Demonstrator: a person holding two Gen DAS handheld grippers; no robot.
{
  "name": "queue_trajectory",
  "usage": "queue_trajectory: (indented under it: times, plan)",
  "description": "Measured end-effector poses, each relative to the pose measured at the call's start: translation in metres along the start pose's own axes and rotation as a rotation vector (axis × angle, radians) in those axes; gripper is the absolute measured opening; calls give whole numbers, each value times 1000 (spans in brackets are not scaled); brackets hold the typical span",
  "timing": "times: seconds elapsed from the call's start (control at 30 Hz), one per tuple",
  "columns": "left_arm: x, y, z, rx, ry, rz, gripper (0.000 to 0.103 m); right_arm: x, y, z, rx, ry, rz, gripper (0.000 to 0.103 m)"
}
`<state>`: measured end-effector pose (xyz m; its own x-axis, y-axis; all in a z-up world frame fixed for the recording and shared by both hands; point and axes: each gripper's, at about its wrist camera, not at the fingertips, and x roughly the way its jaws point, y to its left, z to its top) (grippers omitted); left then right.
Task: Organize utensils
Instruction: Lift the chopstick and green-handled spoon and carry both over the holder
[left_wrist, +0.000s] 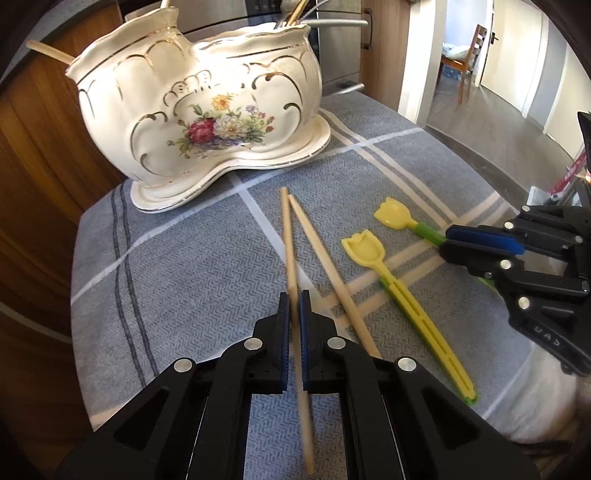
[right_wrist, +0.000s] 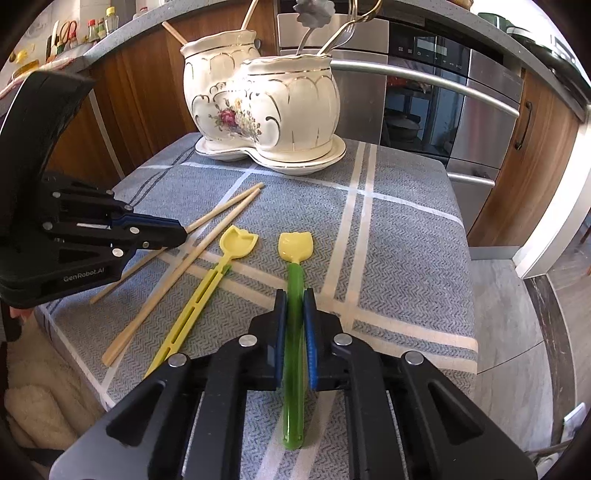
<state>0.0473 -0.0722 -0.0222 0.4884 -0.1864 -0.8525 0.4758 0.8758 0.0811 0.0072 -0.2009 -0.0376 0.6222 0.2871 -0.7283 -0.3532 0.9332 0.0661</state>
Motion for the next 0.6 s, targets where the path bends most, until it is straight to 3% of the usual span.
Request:
queue_trajectory:
  times: [0.23, 0.43, 0.6]
  plan:
    - [-16, 6, -17, 0, -66, 7, 5, -5, -6, 2, 35, -40, 27, 9]
    - [-38, -2, -22, 30, -160, 5, 5, -30, -22, 7, 102, -167, 42, 9]
    - [-68, 5, -28, 24, -285, -19, 5, -50, -33, 12, 163, -280, 58, 9]
